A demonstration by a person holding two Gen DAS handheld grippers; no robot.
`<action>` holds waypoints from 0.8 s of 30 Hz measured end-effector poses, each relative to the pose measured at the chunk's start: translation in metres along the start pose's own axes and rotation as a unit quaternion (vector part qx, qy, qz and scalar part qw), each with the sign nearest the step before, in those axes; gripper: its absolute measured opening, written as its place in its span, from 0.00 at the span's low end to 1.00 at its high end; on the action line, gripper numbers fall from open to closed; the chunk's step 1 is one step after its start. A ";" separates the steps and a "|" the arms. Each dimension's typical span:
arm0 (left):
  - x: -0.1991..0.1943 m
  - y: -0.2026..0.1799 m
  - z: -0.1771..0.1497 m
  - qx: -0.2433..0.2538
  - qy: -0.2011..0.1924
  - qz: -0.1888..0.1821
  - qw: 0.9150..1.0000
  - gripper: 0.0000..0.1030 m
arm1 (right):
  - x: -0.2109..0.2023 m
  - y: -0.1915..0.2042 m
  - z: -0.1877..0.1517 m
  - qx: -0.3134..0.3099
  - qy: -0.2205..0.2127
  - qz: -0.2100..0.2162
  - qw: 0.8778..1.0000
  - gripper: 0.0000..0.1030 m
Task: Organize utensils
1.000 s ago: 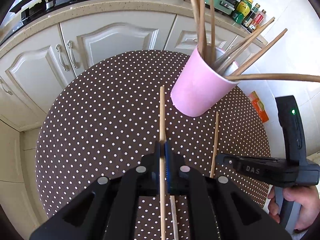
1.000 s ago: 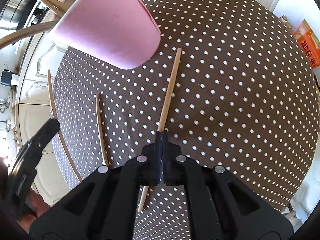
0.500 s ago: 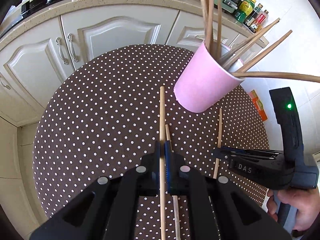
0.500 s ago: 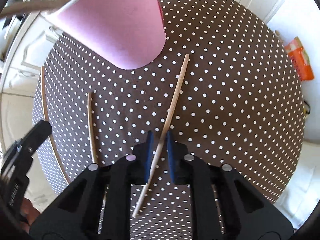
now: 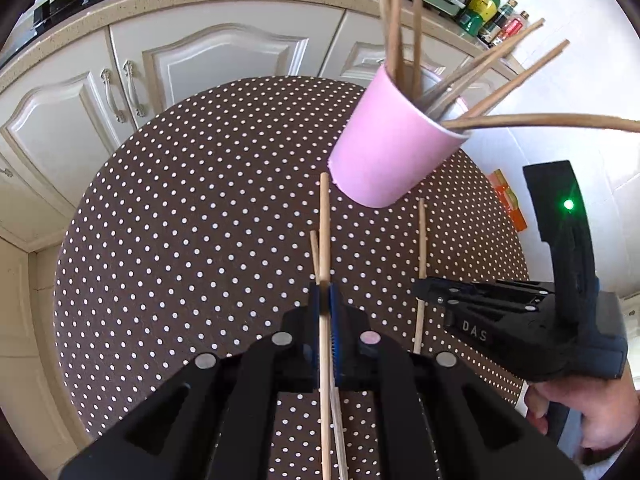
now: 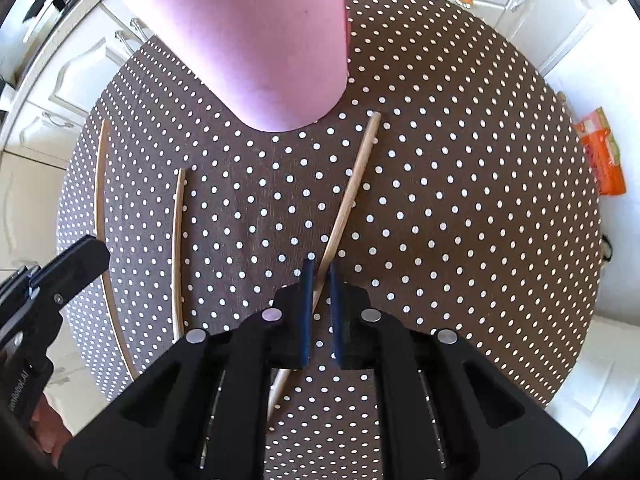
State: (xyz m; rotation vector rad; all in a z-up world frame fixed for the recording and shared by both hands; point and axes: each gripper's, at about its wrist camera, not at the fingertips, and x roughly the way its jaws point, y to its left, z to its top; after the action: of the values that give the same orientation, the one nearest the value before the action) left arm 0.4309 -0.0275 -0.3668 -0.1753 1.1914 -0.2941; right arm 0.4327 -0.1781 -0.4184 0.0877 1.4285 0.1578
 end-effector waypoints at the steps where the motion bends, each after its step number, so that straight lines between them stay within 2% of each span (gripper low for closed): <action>1: -0.002 -0.001 0.000 0.002 -0.002 0.001 1.000 0.04 | 0.000 -0.001 -0.004 0.001 0.001 0.007 1.000 0.06; 8: -0.011 -0.005 0.001 0.001 -0.015 -0.002 1.000 0.04 | -0.012 -0.026 -0.026 0.024 -0.005 0.053 0.998 0.05; 14: -0.022 -0.005 0.007 -0.011 -0.037 -0.014 0.999 0.04 | -0.041 -0.041 -0.041 0.031 -0.046 0.086 0.995 0.05; 19: -0.052 -0.010 0.019 -0.009 -0.108 -0.027 0.994 0.04 | -0.085 -0.050 -0.050 0.031 -0.118 0.114 0.986 0.05; 24: -0.092 -0.019 0.031 0.000 -0.206 -0.050 0.977 0.04 | -0.132 -0.056 -0.053 0.024 -0.200 0.125 0.971 0.05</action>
State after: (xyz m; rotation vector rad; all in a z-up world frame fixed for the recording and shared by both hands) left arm 0.4258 -0.0172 -0.2685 -0.2824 0.7721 -0.3272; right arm 0.3654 -0.2564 -0.3058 0.3239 1.0139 0.2960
